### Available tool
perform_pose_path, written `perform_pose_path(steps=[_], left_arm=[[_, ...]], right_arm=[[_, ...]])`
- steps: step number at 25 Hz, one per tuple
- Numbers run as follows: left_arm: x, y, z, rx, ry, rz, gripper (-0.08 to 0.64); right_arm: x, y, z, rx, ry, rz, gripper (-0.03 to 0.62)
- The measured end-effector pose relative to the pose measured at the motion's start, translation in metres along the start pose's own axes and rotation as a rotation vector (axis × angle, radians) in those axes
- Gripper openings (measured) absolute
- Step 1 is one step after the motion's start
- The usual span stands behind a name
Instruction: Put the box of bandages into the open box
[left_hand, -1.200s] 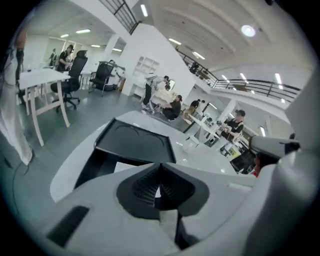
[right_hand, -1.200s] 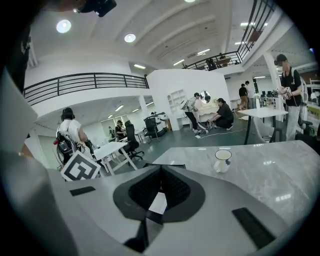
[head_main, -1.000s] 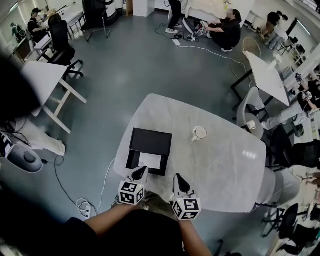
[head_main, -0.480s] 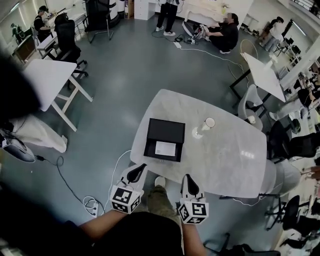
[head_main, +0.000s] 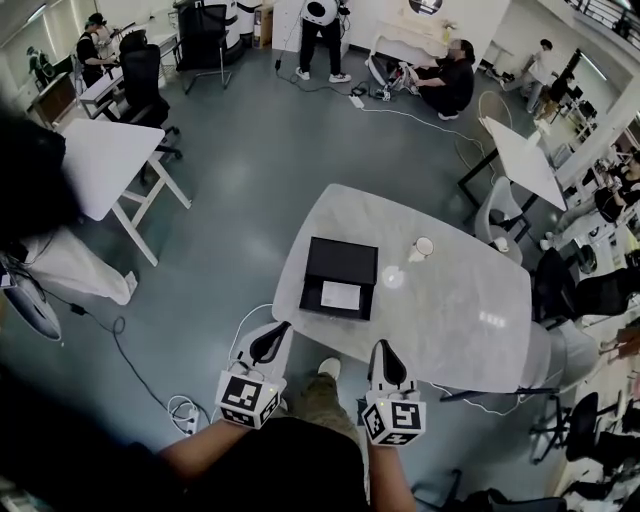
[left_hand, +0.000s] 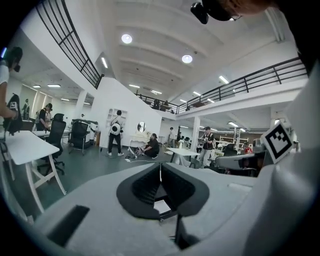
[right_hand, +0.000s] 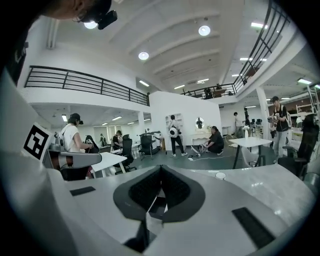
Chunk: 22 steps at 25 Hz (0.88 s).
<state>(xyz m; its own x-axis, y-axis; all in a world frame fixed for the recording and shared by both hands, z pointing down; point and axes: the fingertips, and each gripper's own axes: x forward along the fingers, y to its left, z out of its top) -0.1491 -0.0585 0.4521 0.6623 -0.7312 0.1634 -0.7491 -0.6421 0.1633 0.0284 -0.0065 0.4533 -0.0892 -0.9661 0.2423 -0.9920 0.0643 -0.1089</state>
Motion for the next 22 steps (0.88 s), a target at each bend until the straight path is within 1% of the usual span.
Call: perform_pose_path(steps=[3,9,15,22], left_arm=[[-0.002,0.007,0.001,0.0,-0.002,0.009,0.023],[0.003,0.009,0.002,0.001,-0.009,0.008,0.023],[0.008,-0.003,0.002,-0.001,-0.007,-0.02,0.023],[0.006,-0.016,-0.004,0.0,0.006,-0.043,0.023]], right_arm=[[-0.001,0.006,0.001,-0.027,-0.011,-0.008,0.012],[-0.008,0.002,0.0,-0.042,-0.014,-0.03,0.012],[-0.019,-0.001,0.008,-0.062,-0.028,-0.042,0.012],[-0.033,0.001,0.004,-0.06,-0.024,-0.05,0.012]])
